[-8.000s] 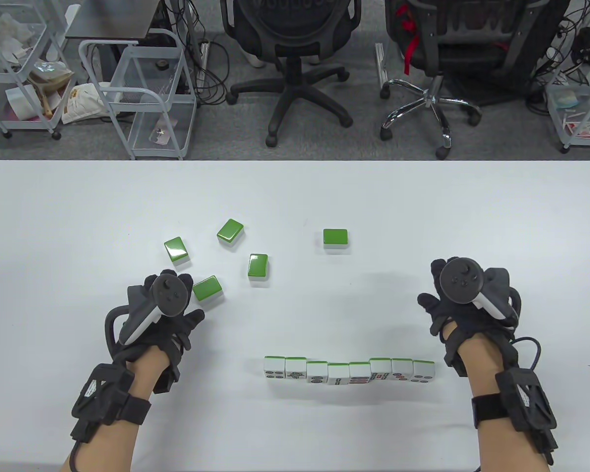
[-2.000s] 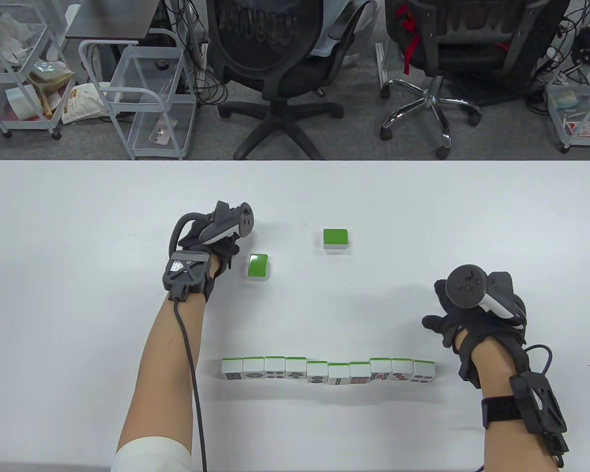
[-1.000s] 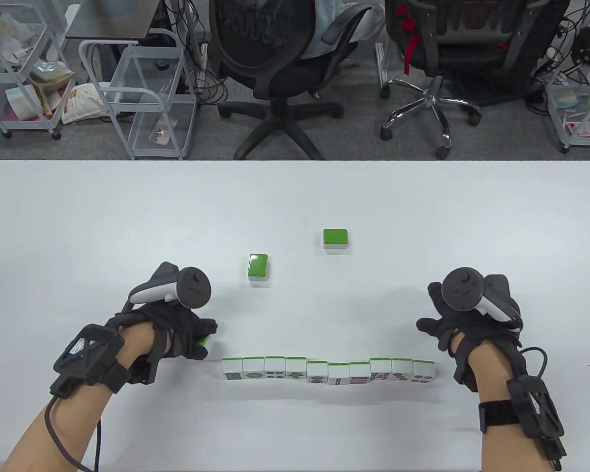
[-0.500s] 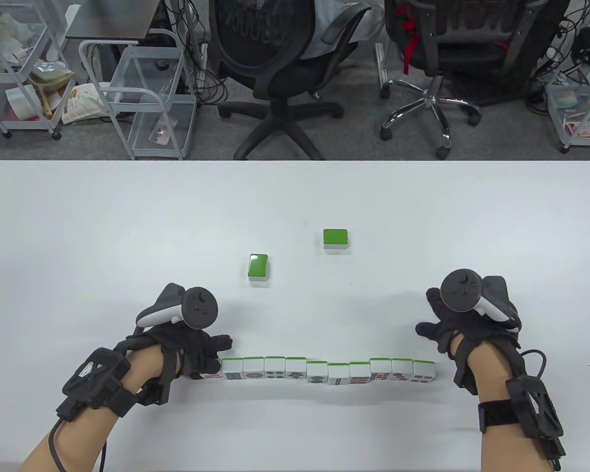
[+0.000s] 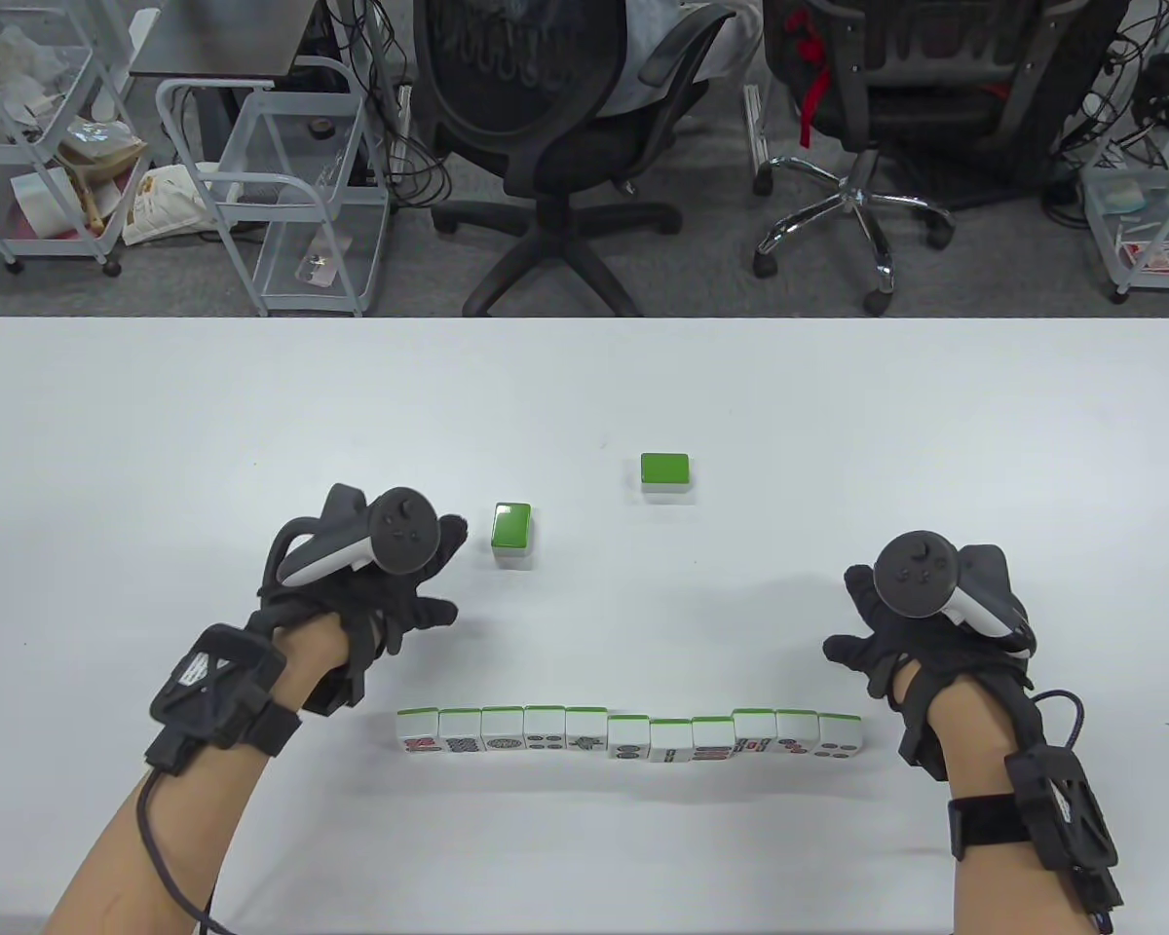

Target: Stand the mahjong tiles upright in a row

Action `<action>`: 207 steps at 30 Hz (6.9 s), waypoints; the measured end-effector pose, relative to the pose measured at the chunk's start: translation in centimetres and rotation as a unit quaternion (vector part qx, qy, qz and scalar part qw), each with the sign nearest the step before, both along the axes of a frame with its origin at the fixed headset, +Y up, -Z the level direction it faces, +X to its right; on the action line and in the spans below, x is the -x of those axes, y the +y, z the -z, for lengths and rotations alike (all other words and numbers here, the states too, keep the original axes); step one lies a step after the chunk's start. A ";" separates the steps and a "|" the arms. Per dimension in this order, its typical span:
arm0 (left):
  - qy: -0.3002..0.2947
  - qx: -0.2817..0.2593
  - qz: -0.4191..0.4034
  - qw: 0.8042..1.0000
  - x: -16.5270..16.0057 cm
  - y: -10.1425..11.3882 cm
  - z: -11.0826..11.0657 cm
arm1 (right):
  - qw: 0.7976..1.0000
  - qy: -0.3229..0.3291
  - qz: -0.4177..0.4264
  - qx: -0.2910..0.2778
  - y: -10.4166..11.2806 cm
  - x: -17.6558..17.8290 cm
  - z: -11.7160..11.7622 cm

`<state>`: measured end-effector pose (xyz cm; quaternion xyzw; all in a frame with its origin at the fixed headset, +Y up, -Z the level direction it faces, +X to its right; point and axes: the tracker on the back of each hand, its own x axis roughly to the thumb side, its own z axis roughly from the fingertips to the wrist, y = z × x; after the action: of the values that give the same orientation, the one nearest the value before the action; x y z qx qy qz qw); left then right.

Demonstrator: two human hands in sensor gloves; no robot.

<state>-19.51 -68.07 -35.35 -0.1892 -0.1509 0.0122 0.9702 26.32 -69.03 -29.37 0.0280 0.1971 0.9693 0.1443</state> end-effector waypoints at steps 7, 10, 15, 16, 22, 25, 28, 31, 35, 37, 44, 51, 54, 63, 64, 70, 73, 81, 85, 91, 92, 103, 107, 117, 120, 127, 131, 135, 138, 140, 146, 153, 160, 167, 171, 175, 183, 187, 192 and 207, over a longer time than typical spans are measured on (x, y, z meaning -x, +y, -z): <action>-0.004 -0.012 0.122 0.992 -6.0 -2.4 4.3 | 1.000 -0.004 0.001 0.000 -0.1 -0.1 0.0; 0.001 -0.014 0.154 0.988 -7.1 -3.8 5.5 | 1.000 -0.003 0.001 0.000 -0.1 -0.1 0.0; 0.014 0.003 0.163 0.986 -8.0 -6.3 7.2 | 1.000 -0.003 0.002 -0.002 -0.1 -0.3 0.1; 0.014 0.004 0.169 0.986 -8.1 -6.7 7.4 | 1.000 -0.004 0.003 -0.003 0.0 -0.4 0.1; -0.005 -0.047 0.194 0.980 -8.9 -7.1 7.3 | 1.000 -0.005 0.000 -0.002 -0.1 -0.7 0.2; -0.013 -0.029 0.186 0.982 -8.7 -6.8 7.1 | 1.000 -0.005 0.002 -0.003 0.0 -0.6 0.2; -0.016 -0.003 0.164 0.986 -8.0 -6.3 6.5 | 1.000 -0.004 0.003 -0.004 0.0 -0.6 0.2; -0.027 0.023 0.144 0.989 -7.0 -5.4 5.5 | 1.000 -0.002 0.002 -0.004 -0.1 -0.5 0.2; -0.043 0.066 0.128 0.989 -5.1 -4.2 3.7 | 1.000 0.001 0.003 -0.005 -0.2 -0.3 0.2; -0.052 0.092 0.125 0.987 -3.9 -3.6 2.6 | 1.000 0.002 0.004 -0.004 -0.2 -0.3 0.2; -0.054 0.146 0.108 0.982 0.8 -2.4 -1.3 | 1.000 0.006 0.007 -0.003 -0.3 0.1 0.1; -0.065 0.188 0.129 0.971 3.2 -3.1 -5.0 | 1.000 0.007 0.003 0.001 -0.5 0.2 0.1; -0.073 0.203 0.121 0.969 3.5 -3.7 -6.2 | 1.000 0.006 0.005 0.001 -0.6 0.2 0.1; -0.087 0.214 0.090 0.969 3.5 -5.4 -8.0 | 1.000 0.006 0.005 0.006 -0.7 0.2 0.0; -0.084 0.214 0.085 0.969 3.5 -5.4 -8.1 | 1.000 0.006 0.005 0.006 -0.7 0.2 0.0; -0.079 0.194 0.029 0.977 3.8 -5.6 -7.7 | 1.000 0.006 0.008 0.006 -0.7 0.2 -0.1; -0.068 0.202 0.007 0.977 4.5 -5.8 -7.4 | 1.000 0.006 0.009 0.008 -0.7 0.2 -0.1; -0.023 0.218 -0.014 0.976 6.0 -5.6 -6.6 | 1.000 0.009 0.006 0.003 -0.7 0.2 0.0; 0.057 0.112 -0.026 0.992 6.4 -2.6 -5.5 | 1.000 0.012 0.001 0.001 -0.7 0.2 0.1; 0.156 0.004 -0.010 0.988 5.6 0.3 -2.7 | 1.000 0.013 0.007 -0.004 -0.7 0.4 0.1; 0.176 -0.007 -0.014 0.984 5.5 0.3 -2.3 | 1.000 0.014 0.009 -0.003 -0.7 0.4 0.1; 0.199 -0.041 -0.018 0.979 3.5 -2.2 -2.0 | 1.000 0.011 0.008 -0.003 -1.3 0.7 0.3; 0.199 -0.039 -0.014 0.979 3.8 -2.8 -2.2 | 1.000 0.009 0.002 -0.013 -1.3 1.0 0.4; 0.201 -0.035 -0.033 0.978 4.1 -2.6 -2.2 | 0.994 0.018 0.013 -0.108 1.3 2.9 0.8; 0.201 -0.035 -0.034 0.978 4.2 -2.7 -2.2 | 0.990 0.033 0.004 -0.134 2.8 4.9 1.4; 0.199 -0.033 -0.040 0.979 4.1 -2.7 -2.2 | 0.985 0.071 -0.067 -0.144 4.5 11.1 5.5; 0.198 -0.035 -0.044 0.979 4.1 -2.7 -2.2 | 0.987 0.004 -0.110 -0.114 2.8 14.5 9.4; 0.199 -0.033 -0.057 0.978 4.4 -2.4 -2.3 | 0.985 -0.056 -0.133 -0.097 0.8 16.8 12.5; 0.196 -0.032 -0.060 0.978 4.5 -2.3 -2.2 | 0.981 -0.066 -0.159 -0.090 -0.8 18.4 14.6; 0.196 -0.027 -0.069 0.978 4.4 -2.3 -2.3 | 0.978 -0.070 -0.181 -0.075 -2.0 19.3 16.2; 0.185 -0.021 -0.066 0.980 4.0 -2.4 -2.3 | 0.968 -0.066 -0.236 -0.053 -4.6 20.6 19.2; 0.185 -0.004 -0.059 0.981 4.2 -3.0 -2.1 | 0.957 -0.056 -0.283 -0.042 -7.3 21.5 20.7; 0.190 -0.007 -0.055 0.980 4.4 -2.9 -2.2 | 0.976 -0.018 -0.214 0.023 -6.6 20.5 20.7; 0.196 -0.011 -0.058 0.979 4.8 -2.7 -2.4 | 0.992 0.093 -0.080 0.020 -3.8 16.8 16.6; 0.195 -0.012 -0.061 0.979 4.8 -2.7 -2.5 | 0.989 0.126 -0.066 0.048 -2.6 12.5 12.5; 0.192 -0.010 -0.056 0.980 4.7 -2.8 -2.6 | 0.991 0.106 -0.064 0.057 -1.9 7.2 9.2; 0.192 0.002 -0.045 0.980 4.7 -3.6 -2.7 | 0.979 0.105 -0.092 0.147 -2.7 -0.8 2.8; 0.193 0.004 -0.041 0.980 4.8 -3.7 -2.7 | 0.970 0.120 -0.071 0.201 -3.6 -1.0 0.5; 0.193 0.007 -0.035 0.980 4.8 -3.8 -2.9 | 0.953 0.126 -0.082 0.263 -4.4 -0.3 -1.0; 0.194 0.018 -0.032 0.980 4.8 -3.7 -3.1 | 0.961 0.093 0.087 0.247 -5.2 -2.5 0.0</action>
<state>-24.32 -71.76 -32.28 -0.1962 0.0343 0.0826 0.9765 28.87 -74.25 -29.33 0.0987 0.4397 0.8673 0.2115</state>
